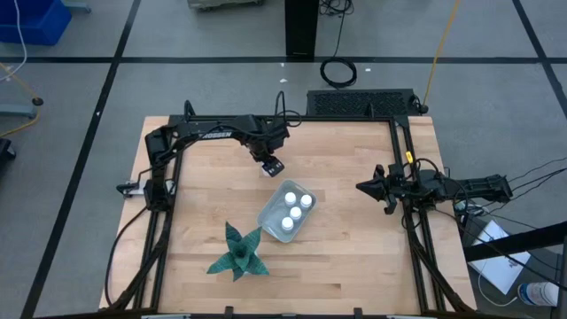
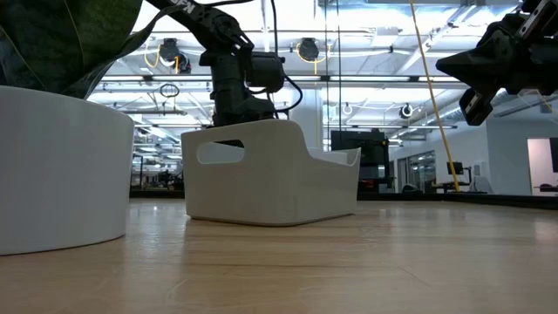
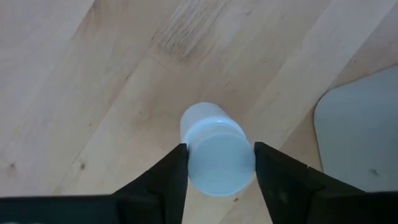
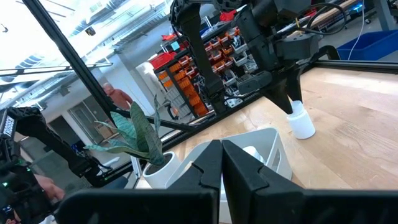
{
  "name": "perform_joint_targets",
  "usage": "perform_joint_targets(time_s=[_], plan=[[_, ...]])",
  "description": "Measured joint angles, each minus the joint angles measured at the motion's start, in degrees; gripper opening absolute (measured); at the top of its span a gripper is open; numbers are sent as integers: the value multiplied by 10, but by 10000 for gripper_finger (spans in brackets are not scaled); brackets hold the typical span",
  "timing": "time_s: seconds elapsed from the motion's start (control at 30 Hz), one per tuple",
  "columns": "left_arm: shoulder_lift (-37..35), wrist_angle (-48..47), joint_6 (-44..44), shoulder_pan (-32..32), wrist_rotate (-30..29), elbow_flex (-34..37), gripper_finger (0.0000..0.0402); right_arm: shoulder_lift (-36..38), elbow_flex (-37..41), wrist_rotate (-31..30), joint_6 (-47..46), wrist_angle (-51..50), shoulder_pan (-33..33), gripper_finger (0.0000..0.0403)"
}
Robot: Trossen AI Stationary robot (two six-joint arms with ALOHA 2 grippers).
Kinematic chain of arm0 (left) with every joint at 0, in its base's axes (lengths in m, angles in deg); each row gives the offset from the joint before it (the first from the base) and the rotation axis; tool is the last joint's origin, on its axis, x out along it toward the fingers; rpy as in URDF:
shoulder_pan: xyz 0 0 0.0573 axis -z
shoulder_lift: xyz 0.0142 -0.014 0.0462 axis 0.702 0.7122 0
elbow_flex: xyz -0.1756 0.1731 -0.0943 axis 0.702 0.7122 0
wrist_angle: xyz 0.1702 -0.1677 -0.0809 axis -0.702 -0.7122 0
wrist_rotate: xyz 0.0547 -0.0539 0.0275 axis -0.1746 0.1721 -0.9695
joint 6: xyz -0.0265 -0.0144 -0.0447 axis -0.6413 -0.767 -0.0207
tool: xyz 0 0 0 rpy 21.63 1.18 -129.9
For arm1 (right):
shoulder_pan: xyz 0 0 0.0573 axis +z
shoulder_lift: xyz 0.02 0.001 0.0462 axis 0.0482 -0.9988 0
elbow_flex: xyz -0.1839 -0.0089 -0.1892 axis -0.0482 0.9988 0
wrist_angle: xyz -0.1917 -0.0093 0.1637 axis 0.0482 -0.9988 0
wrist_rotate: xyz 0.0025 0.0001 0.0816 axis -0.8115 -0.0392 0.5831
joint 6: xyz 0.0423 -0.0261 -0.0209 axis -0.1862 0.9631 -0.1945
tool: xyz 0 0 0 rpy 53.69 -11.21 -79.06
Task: Pick and place pill bottles into a basket
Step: Put the white pill bottle into the gray bin
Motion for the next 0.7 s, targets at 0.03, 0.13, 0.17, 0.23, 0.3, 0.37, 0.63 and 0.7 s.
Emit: perform_joint_targets(time_s=[0.03, 0.13, 0.17, 0.23, 0.3, 0.37, 0.63, 0.7], plan=[[0, 0, 0, 0, 0, 0, 174, 0, 0, 0, 0, 0, 0, 4], [0, -2, 0, 1, 0, 0, 170, 0, 0, 0, 0, 0, 0, 4], [0, -3, 2, 1, 0, 0, 169, 0, 0, 0, 0, 0, 0, 4], [-5, -12, 4, 1, 0, 0, 168, 0, 0, 0, 0, 0, 0, 4], [-9, -20, 12, 3, 1, 0, 167, 0, 0, 0, 0, 0, 0, 4], [-19, -32, 18, 4, 0, 0, 167, 0, 0, 0, 0, 0, 0, 4], [-100, -73, 7, 23, 8, 0, 165, 0, 0, 0, 0, 0, 0, 4], [-131, -85, 4, 31, 15, -1, 165, 0, 0, 0, 0, 0, 0, 4]])
